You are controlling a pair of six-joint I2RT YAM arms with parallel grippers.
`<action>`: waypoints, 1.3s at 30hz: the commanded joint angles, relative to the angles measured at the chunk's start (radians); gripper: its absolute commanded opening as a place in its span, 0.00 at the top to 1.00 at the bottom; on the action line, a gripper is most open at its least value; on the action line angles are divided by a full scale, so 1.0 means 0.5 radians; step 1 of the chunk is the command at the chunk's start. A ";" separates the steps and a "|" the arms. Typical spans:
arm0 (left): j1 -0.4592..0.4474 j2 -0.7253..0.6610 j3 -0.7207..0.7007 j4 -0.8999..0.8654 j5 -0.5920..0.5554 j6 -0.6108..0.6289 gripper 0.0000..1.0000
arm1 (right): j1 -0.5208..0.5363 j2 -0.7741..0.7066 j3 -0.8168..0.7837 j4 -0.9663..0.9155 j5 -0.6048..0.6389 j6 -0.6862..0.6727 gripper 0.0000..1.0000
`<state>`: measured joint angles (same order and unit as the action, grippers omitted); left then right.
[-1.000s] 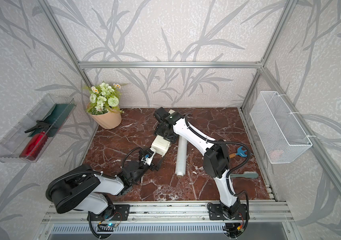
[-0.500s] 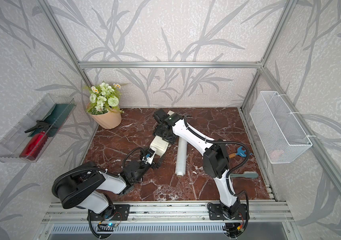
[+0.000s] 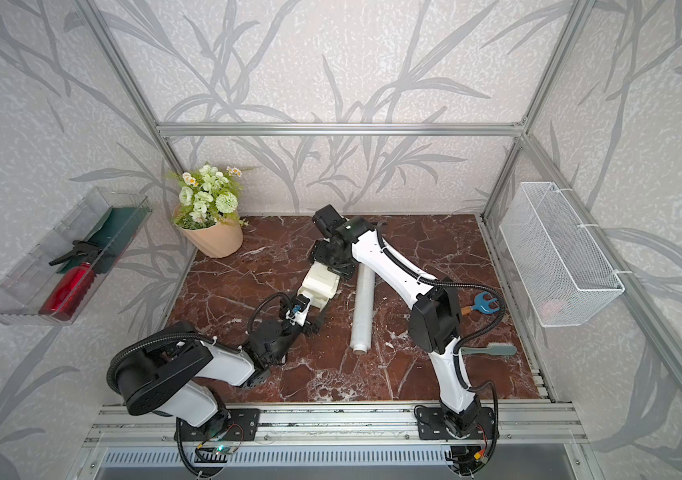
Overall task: Put plastic wrap rolls into dispensers
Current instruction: Open the lid of the plastic wrap cutting box, then place the plastic wrap cutting box at the center of the board.
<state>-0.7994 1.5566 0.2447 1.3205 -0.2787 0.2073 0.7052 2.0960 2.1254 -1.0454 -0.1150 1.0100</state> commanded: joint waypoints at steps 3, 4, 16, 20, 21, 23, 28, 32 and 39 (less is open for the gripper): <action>-0.032 -0.095 0.068 -0.244 -0.170 -0.044 1.00 | -0.056 -0.029 0.134 -0.135 -0.049 -0.210 0.35; -0.036 -0.107 0.070 -0.270 -0.181 -0.057 1.00 | -0.066 -0.029 0.142 -0.155 -0.041 -0.237 0.36; -0.089 -0.218 0.010 -0.465 -0.132 -0.202 1.00 | -0.346 -0.347 -0.254 0.058 -0.028 -0.557 0.38; -0.106 -0.196 0.009 -0.466 -0.132 -0.286 1.00 | -0.430 -0.520 -0.596 0.222 -0.050 -0.665 0.39; -0.112 -0.191 0.016 -0.468 -0.139 -0.295 1.00 | -0.439 -0.562 -0.676 0.266 -0.045 -0.690 0.39; -0.128 -0.169 0.028 -0.469 -0.151 -0.296 1.00 | -0.446 -0.636 -0.843 0.338 0.011 -0.730 0.39; -0.205 -0.107 0.044 -0.496 -0.157 -0.359 0.80 | -0.448 -0.749 -1.186 0.393 0.201 -0.885 0.39; -0.266 -0.103 0.083 -0.650 -0.225 -0.467 0.42 | -0.465 -0.851 -1.506 0.494 0.363 -0.897 0.39; -0.282 -0.176 0.272 -1.235 -0.205 -0.695 0.01 | -0.527 -0.854 -1.760 0.545 0.432 -0.954 0.37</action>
<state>-0.9340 1.4937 0.3393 0.8799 -0.3752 -0.0612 0.4488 1.6985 1.2587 -0.8040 0.0544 0.5636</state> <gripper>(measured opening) 0.975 0.871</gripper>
